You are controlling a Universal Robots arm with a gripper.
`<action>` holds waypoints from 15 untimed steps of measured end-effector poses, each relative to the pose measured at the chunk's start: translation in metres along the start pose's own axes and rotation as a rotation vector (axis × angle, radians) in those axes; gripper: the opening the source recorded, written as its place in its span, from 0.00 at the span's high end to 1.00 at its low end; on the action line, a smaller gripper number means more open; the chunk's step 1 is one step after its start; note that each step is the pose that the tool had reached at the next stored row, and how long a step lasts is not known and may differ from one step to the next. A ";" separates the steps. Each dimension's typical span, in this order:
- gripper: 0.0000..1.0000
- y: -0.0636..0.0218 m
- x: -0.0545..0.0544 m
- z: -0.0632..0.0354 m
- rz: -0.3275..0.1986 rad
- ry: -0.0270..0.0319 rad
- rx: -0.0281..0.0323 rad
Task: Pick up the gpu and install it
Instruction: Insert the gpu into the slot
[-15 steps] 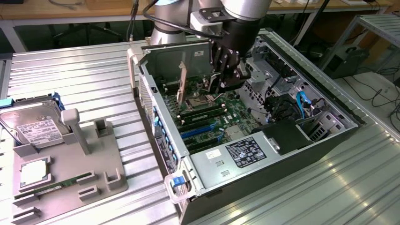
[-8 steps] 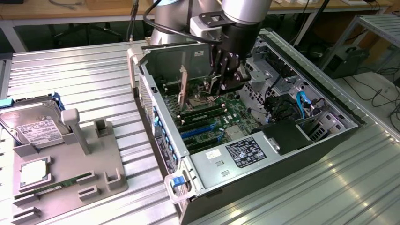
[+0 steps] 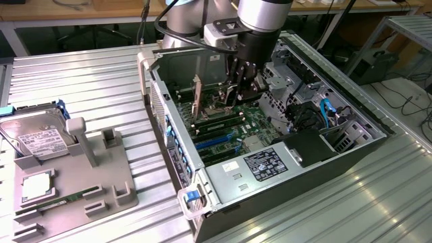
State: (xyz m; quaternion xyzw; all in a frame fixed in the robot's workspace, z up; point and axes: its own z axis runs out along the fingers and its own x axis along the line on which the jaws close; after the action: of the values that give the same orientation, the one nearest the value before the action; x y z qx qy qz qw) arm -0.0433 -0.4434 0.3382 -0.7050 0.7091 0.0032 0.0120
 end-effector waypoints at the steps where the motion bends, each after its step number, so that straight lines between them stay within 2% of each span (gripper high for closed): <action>1: 0.72 0.0000 0.000 0.0000 0.000 0.0000 0.0000; 15: 0.72 0.0004 0.000 0.0002 0.000 0.0000 0.0001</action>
State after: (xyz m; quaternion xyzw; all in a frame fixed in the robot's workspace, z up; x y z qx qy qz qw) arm -0.0437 -0.4434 0.3381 -0.7050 0.7091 0.0032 0.0121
